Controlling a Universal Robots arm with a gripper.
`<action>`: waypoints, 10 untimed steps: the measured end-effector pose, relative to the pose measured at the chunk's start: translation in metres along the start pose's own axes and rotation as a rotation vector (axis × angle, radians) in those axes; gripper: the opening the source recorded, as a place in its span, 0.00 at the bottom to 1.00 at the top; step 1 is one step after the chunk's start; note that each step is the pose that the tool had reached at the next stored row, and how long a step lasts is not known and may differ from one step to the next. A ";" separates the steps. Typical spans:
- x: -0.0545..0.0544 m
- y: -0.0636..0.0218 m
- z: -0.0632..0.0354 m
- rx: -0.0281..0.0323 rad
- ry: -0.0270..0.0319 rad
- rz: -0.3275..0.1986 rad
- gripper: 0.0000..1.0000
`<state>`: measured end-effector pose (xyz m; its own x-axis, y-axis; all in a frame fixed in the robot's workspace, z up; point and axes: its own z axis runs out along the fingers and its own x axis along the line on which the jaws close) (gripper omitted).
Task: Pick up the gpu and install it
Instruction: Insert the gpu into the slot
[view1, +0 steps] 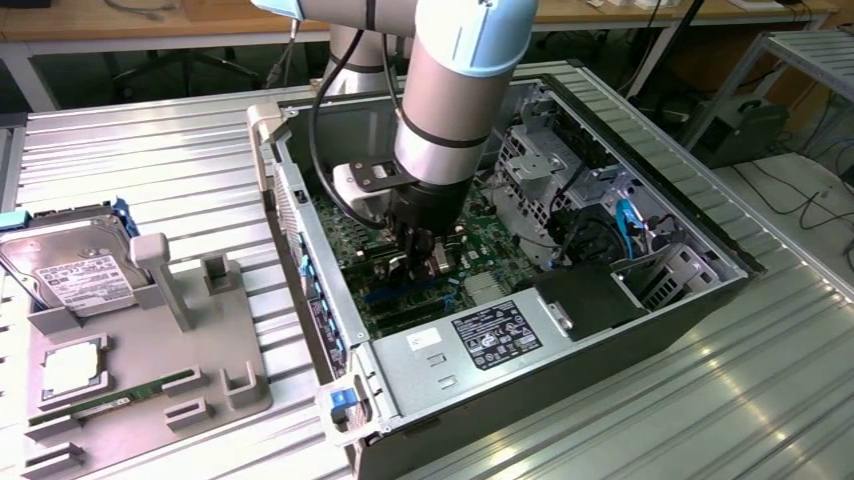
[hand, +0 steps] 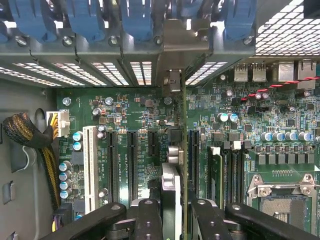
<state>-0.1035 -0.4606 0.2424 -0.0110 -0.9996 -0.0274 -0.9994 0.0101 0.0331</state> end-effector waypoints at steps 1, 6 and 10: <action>0.000 0.0000 -0.0001 -0.0001 0.0001 0.000 0.28; -0.001 0.0000 0.0000 -0.0001 0.0002 -0.002 0.28; -0.001 0.0000 0.0002 -0.0002 0.0002 -0.004 0.28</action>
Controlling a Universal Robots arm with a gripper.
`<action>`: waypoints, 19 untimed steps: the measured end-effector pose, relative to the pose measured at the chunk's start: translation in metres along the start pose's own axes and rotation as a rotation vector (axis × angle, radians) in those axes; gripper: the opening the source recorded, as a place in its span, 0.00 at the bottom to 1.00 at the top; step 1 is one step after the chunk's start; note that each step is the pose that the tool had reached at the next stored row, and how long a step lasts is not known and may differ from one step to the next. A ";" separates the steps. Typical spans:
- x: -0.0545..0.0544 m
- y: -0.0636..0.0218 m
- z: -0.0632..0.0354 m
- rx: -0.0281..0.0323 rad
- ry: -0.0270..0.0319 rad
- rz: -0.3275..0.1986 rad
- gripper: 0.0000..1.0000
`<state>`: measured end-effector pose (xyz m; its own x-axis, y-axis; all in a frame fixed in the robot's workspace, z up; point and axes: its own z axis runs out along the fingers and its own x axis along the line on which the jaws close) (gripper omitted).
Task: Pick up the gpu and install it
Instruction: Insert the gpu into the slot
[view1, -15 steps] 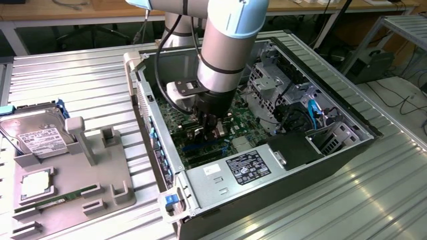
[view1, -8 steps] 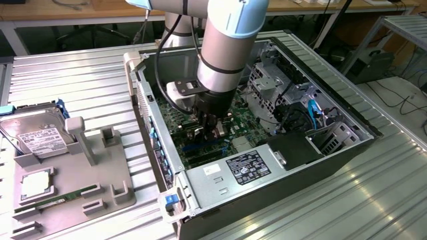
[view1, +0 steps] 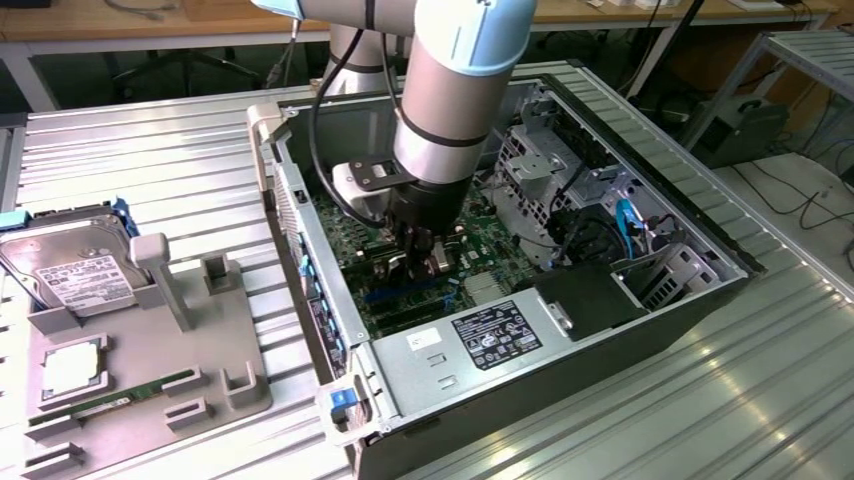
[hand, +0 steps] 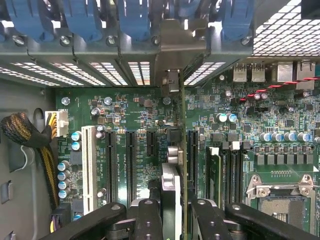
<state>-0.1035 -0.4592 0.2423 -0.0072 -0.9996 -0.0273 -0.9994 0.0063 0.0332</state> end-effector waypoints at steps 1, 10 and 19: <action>0.000 0.0000 0.0000 0.0000 0.0000 0.000 0.28; 0.000 -0.0002 0.0047 -0.0012 0.0001 0.000 0.28; 0.000 -0.0001 0.0049 -0.0012 0.0001 0.000 0.28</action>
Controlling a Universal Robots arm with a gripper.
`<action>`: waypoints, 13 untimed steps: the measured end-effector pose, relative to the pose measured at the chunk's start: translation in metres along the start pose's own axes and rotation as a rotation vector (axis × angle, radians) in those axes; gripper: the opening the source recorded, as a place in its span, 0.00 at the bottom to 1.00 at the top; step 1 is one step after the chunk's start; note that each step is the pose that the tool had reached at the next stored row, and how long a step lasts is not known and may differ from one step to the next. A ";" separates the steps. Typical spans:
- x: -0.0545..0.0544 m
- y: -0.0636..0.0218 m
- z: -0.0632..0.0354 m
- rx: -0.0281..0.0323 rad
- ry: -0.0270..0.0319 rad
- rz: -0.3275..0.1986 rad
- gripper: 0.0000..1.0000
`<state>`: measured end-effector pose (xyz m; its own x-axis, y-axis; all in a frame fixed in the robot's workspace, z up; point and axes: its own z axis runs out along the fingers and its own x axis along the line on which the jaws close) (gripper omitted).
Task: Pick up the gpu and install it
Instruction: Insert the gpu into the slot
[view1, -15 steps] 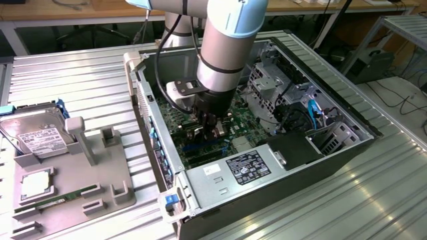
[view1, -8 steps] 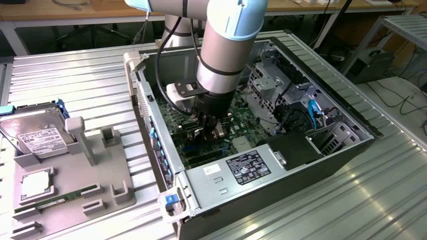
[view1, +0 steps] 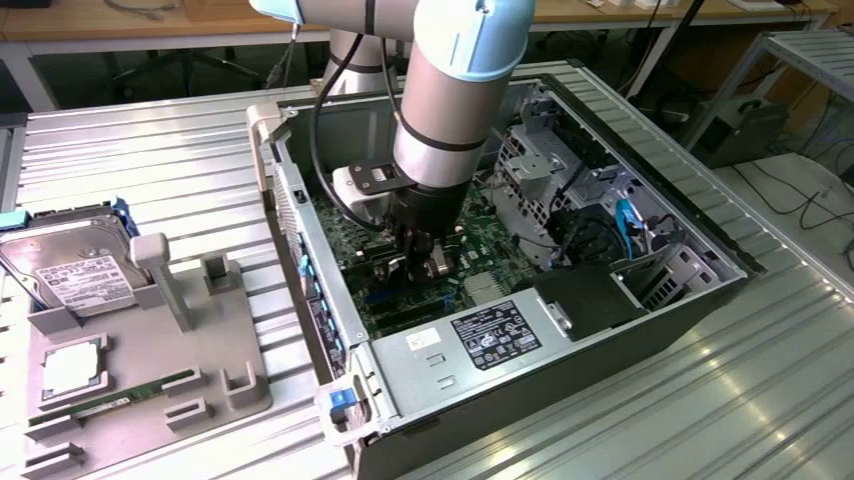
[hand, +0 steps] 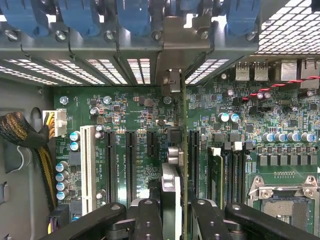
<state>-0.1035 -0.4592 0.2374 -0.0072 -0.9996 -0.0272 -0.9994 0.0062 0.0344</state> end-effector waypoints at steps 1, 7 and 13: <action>0.000 0.0000 0.0000 0.0000 0.0000 0.000 0.28; 0.000 0.0000 0.0000 0.0000 0.0001 0.000 0.28; 0.000 -0.0002 0.0039 -0.0001 0.0000 0.000 0.28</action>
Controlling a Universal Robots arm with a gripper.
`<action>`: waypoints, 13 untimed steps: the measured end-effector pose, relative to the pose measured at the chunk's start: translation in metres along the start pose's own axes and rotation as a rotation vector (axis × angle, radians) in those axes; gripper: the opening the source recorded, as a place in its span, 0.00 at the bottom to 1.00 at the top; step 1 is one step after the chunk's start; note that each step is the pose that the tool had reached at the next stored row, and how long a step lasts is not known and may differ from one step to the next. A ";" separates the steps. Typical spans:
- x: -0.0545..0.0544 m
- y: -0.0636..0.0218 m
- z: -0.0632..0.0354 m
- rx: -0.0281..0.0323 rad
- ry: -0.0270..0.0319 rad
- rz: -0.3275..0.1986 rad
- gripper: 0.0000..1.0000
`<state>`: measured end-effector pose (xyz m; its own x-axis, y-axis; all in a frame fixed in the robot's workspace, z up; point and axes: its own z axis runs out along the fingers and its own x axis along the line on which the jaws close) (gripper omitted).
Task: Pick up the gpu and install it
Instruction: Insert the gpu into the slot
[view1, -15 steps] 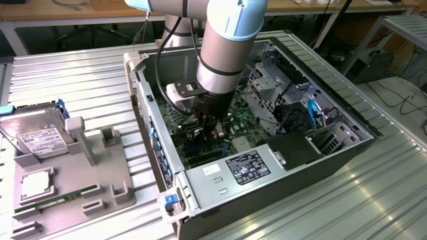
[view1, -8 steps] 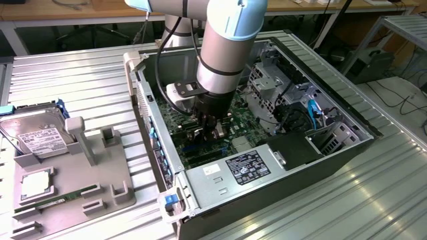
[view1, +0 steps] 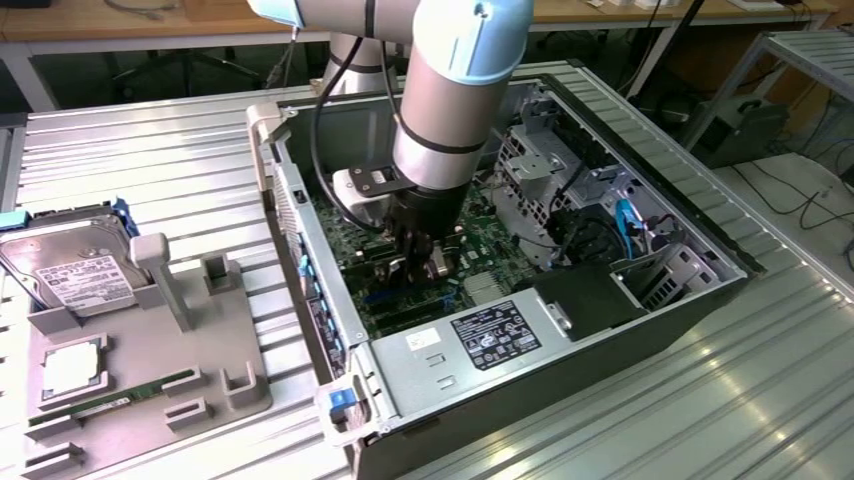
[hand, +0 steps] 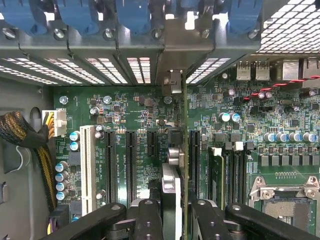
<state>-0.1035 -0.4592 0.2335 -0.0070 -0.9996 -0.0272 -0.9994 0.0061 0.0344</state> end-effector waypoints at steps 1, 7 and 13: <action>0.000 0.0000 0.0007 0.0001 -0.0001 0.000 0.28; 0.000 0.0000 0.0007 0.0001 0.0000 0.000 0.28; 0.000 0.0003 0.0001 0.0003 0.0001 0.000 0.29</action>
<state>-0.1038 -0.4592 0.2334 -0.0073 -0.9996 -0.0271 -0.9994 0.0064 0.0342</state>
